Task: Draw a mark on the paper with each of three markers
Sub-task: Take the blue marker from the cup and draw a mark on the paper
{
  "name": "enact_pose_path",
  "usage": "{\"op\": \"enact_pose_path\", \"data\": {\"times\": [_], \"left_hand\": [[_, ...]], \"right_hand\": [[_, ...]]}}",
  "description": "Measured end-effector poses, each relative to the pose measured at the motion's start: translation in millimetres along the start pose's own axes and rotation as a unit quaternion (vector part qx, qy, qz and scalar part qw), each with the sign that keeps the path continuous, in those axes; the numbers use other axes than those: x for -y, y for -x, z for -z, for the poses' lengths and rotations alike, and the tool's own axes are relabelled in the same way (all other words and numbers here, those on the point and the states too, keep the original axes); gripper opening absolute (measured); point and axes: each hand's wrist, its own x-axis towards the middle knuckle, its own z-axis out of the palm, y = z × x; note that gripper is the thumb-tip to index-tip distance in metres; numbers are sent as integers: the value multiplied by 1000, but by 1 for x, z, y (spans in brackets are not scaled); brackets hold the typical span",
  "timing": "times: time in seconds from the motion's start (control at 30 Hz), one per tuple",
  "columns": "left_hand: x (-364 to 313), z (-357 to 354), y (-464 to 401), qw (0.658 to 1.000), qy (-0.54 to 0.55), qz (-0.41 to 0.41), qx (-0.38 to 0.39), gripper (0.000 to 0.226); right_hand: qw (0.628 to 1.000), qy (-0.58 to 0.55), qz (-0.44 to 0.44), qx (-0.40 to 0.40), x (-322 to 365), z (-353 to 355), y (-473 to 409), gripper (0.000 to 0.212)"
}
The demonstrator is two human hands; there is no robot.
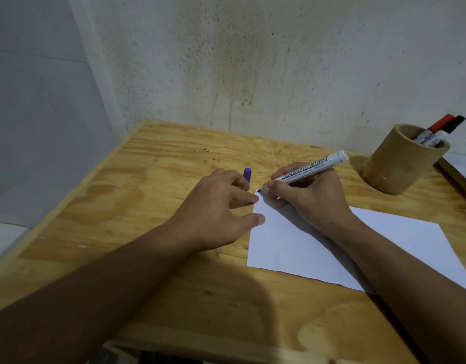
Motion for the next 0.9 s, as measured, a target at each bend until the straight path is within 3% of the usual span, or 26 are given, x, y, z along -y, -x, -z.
{"op": "enact_pose_path", "data": {"times": [0.5, 0.67, 0.8, 0.9], "left_hand": [[3, -1, -2, 1000, 5, 5, -6, 37], [3, -2, -15, 986, 107, 73, -101, 27], [3, -5, -39, 996, 40, 58, -55, 49], [1, -7, -50, 995, 26, 75, -67, 18]], "right_hand": [[1000, 15, 14, 20, 0, 1, 1, 5], [996, -84, -7, -27, 2, 2, 1, 8], [986, -156, -35, -43, 7, 5, 1, 14], [976, -206, -52, -50, 17, 13, -1, 12]]}}
